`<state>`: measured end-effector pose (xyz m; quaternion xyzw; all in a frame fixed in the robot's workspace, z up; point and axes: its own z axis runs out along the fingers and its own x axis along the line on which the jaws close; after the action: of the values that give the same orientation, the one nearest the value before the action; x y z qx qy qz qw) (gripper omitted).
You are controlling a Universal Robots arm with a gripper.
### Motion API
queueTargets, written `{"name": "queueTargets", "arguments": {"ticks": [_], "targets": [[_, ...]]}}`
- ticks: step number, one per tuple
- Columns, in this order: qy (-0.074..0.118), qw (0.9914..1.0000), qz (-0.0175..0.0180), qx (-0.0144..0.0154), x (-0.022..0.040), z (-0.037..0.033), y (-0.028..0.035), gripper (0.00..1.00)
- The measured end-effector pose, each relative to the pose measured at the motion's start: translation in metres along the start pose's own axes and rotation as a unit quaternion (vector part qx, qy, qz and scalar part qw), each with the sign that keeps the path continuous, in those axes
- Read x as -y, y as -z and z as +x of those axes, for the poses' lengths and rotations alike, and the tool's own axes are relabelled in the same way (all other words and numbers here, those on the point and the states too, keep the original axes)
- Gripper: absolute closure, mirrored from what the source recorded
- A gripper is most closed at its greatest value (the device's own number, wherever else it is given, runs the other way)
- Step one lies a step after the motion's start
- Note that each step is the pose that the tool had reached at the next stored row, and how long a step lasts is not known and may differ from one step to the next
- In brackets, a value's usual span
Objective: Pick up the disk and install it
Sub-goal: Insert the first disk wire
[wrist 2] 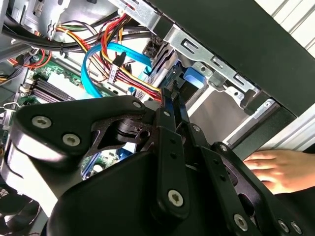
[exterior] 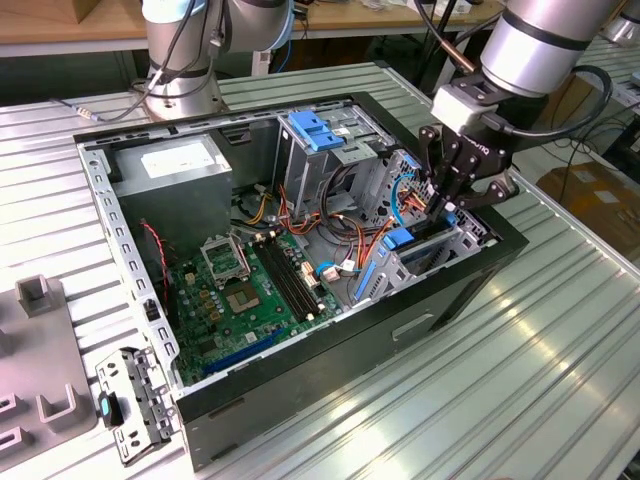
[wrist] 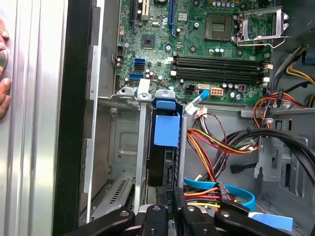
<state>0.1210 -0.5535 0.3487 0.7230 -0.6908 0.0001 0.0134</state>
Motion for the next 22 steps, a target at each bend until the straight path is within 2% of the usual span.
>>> {"name": "queueTargets", "arguments": {"ticks": [4,11,22], "targets": [[-0.009,0.99996,-0.0002,0.0001,0.0003,0.0,-0.0013,0.83],[-0.012,0.99993,-0.0002,0.0001,0.0007,-0.0001,-0.0032,0.83],[-0.015,0.99989,-0.0003,0.0001,0.0008,-0.0028,-0.0022,0.83]]}}
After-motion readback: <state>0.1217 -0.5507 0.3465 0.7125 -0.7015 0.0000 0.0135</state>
